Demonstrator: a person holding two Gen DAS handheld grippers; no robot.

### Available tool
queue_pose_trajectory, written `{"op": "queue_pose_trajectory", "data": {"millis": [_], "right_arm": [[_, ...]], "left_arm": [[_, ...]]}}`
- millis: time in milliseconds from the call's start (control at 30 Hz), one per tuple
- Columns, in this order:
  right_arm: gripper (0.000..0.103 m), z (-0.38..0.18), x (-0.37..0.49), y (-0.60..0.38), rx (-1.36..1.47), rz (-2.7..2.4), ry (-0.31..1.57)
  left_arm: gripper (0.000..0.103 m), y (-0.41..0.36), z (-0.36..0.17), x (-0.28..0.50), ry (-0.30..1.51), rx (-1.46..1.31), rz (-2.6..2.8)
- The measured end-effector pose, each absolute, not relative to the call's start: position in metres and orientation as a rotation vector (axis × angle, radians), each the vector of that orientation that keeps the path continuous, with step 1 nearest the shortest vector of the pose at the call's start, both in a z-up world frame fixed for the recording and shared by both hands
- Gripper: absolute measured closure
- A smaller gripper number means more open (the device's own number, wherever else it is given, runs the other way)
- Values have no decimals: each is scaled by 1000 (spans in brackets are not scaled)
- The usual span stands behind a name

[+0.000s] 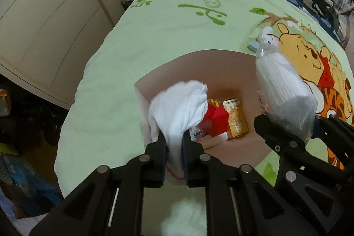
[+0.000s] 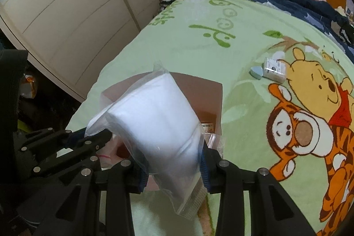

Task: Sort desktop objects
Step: 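Open both tools to drop the sock and wrapped pack into the box, then move both tools back toward the sponge and cotton swab box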

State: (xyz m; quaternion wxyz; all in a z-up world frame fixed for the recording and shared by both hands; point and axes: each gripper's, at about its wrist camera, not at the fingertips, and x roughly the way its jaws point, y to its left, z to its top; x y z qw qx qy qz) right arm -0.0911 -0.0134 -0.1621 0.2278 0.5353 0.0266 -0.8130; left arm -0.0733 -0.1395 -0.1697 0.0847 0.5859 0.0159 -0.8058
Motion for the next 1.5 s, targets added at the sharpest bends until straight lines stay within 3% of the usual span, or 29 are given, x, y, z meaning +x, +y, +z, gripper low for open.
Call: {"op": "queue_pose_trajectory", "data": {"millis": [133,200,233,500,733,1033,1300,1500], "right_arm": [[64,-172,-103,-10,1535,-2221,36],[64,-179,-110,-5,1609,-2202,-12],[64,-182,-113,-3,1646,-2192,-37],[64,-184,-118,0,1664,-2132,-60],[64,-179,-118,-4,1642,-2108,-44],[48,-162,-113,-14,1559,-2174,93],[23,-142,-106,6,1508,-2182,-53],[21,-124,-90,41,1480,-2244,-125]], "left_arm": [[72,-142,-176,-83,29,1779,-2376],[51,-144,-178,-87,22,1794,-2358],[47,-146,-179,-89,20,1801,-2350],[35,-150,-181,-94,6,1847,-2330],[32,-154,-177,-90,28,1856,-2325],[32,-162,-165,-84,56,1816,-2329],[32,-165,-151,-73,92,1797,-2344],[31,-145,-129,-63,98,1783,-2406]]}}
